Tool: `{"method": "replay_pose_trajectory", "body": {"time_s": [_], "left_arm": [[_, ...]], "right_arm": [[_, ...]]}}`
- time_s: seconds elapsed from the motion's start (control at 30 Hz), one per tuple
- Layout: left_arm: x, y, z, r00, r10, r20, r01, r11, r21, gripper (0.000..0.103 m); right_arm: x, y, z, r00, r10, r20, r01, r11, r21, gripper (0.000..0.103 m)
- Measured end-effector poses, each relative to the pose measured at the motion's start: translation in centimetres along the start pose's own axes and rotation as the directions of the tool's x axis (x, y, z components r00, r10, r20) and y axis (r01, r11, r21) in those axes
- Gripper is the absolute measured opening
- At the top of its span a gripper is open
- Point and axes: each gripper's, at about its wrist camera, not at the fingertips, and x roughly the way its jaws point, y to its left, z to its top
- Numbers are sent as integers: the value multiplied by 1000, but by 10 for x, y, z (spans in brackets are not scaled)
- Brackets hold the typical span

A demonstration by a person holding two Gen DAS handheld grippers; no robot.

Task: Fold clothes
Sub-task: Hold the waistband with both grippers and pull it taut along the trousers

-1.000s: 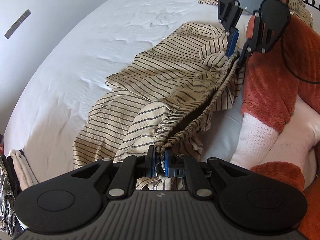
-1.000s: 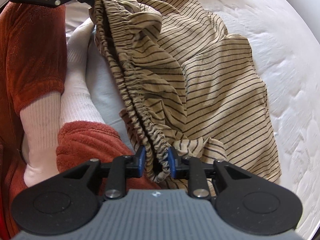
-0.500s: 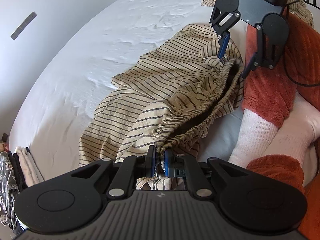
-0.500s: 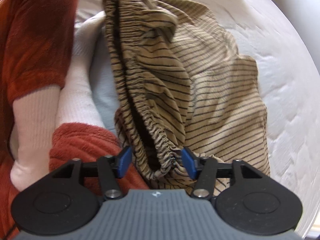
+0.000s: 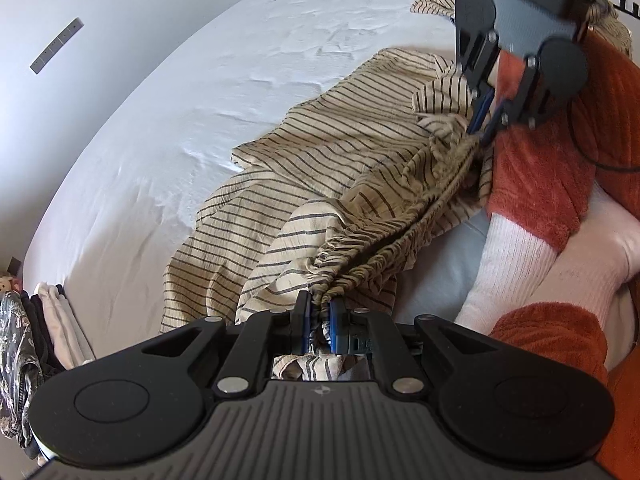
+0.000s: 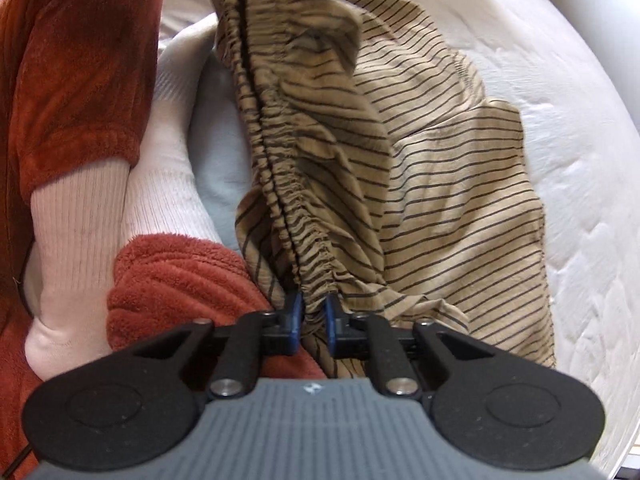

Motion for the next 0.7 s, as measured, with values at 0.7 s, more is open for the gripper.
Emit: {"method": "replay_pose_trajectory", "body": {"time_s": [0.7], "left_arm": [[27,14,-4,994,27,-109,-31,999,-31,10]], "right_arm": [[-4,-12,16,998,-31,46,32,999,-30,15]]}}
